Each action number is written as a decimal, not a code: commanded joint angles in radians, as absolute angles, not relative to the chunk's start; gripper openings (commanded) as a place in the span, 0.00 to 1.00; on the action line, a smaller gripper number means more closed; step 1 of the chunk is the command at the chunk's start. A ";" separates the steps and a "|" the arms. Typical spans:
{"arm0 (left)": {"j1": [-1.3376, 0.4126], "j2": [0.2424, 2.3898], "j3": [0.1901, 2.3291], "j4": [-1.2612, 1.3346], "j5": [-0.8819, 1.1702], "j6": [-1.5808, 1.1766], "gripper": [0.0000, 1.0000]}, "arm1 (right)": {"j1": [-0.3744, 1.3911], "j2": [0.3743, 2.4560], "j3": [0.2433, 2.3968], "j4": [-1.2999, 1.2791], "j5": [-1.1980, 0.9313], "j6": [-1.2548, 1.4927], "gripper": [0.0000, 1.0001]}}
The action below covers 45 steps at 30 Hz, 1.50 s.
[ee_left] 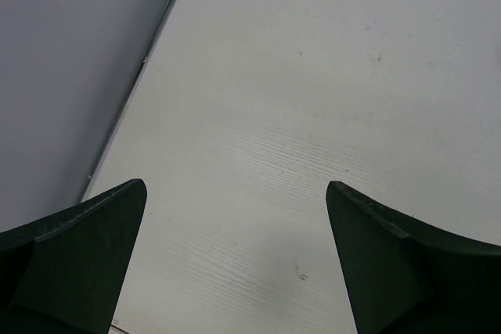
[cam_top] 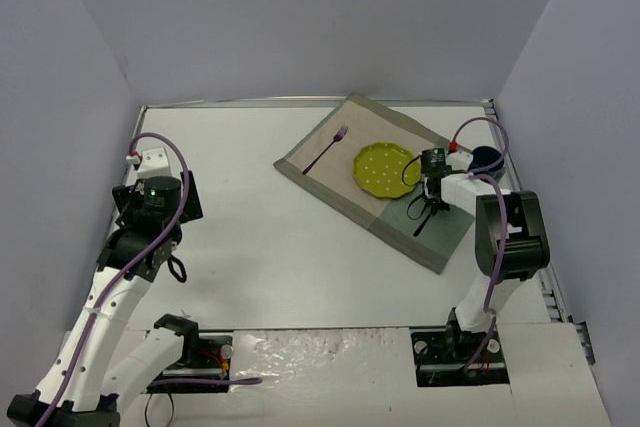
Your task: Set the dinner table for one person
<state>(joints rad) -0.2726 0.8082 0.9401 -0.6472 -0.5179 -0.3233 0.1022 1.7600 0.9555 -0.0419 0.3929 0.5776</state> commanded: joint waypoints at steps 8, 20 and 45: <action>-0.264 0.815 0.957 -0.612 -0.518 -0.319 0.97 | 0.044 1.670 0.899 -0.057 0.403 0.513 0.00; -0.262 0.811 0.956 -0.612 -0.526 -0.319 0.97 | 0.043 1.697 0.911 -0.057 0.380 0.494 0.17; -0.262 0.748 1.057 -0.648 -0.401 -0.309 0.97 | 0.083 0.731 0.970 -0.197 0.343 0.372 1.00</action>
